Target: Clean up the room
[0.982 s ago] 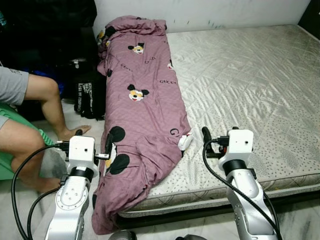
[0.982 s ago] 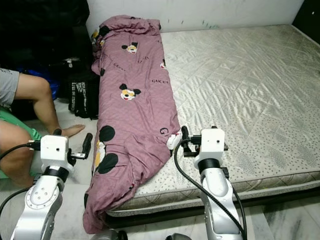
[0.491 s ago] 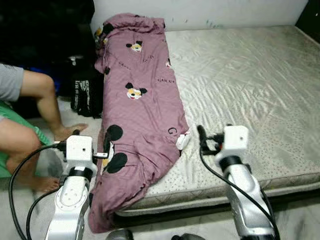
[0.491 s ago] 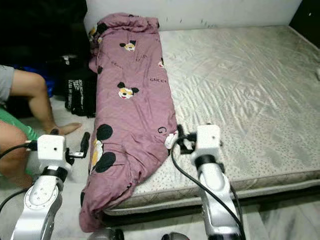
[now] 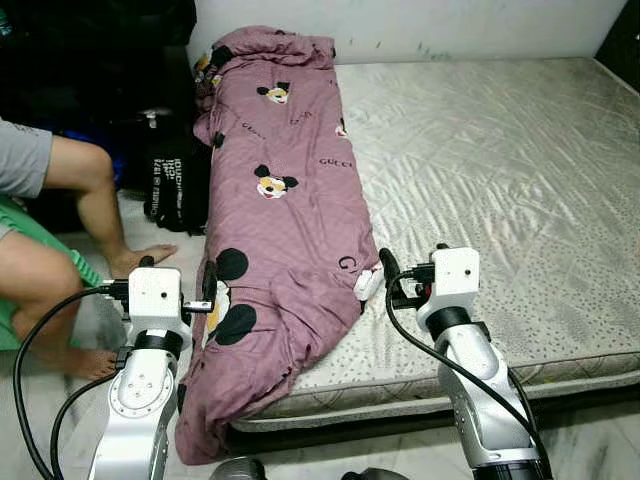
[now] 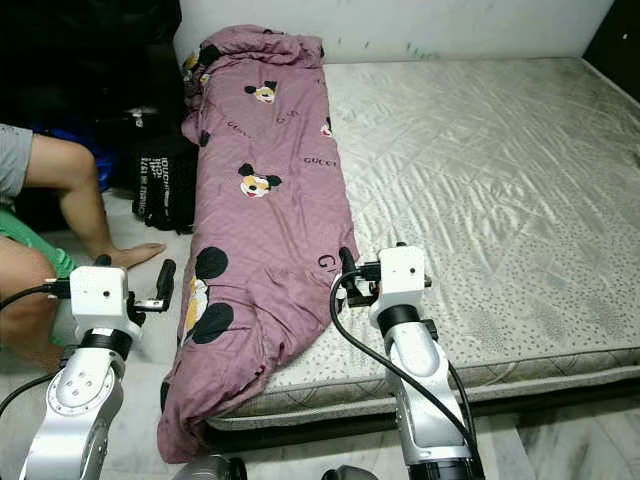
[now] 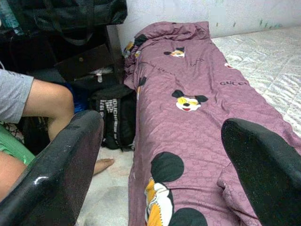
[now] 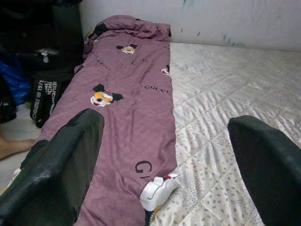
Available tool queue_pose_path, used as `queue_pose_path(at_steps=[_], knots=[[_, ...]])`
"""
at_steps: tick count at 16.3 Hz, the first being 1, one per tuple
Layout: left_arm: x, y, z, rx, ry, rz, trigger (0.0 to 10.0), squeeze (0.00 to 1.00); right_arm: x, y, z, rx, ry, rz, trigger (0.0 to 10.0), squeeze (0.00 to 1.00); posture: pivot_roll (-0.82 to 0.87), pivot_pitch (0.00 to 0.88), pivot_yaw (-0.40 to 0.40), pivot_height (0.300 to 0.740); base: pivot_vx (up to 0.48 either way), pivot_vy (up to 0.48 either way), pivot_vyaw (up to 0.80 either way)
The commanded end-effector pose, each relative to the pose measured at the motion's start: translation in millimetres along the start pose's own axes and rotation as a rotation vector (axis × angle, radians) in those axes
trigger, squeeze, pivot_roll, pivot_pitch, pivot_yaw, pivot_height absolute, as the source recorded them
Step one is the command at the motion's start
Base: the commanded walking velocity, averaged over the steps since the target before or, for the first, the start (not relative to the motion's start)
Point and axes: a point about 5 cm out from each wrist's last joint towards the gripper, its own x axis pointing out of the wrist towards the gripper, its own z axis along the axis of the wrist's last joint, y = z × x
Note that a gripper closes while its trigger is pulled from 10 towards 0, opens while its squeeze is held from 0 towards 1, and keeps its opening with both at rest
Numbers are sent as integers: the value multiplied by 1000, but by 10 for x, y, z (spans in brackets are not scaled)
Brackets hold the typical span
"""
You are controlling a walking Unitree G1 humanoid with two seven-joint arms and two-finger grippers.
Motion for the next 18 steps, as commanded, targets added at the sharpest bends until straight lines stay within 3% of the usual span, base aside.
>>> queue_pose_path(at_steps=[1, 11, 18], knots=[[21, 2, -13, 7, 12, -9, 10000, 0, 9, -13, -11, 8, 4, 0, 10000, 0, 41, 69, -15, 740, 0, 0, 0], [106, -25, 1, 48, 16, -37, 10000, 0, 20, -8, -16, 20, 3, -14, 10000, 0, 36, 84, 3, 640, 0, 0, 0], [154, 22, -8, 23, 31, 13, 10000, 0, 26, -20, -24, 16, 10, -10, 10000, 0, 30, 92, -2, 630, 0, 0, 0]])
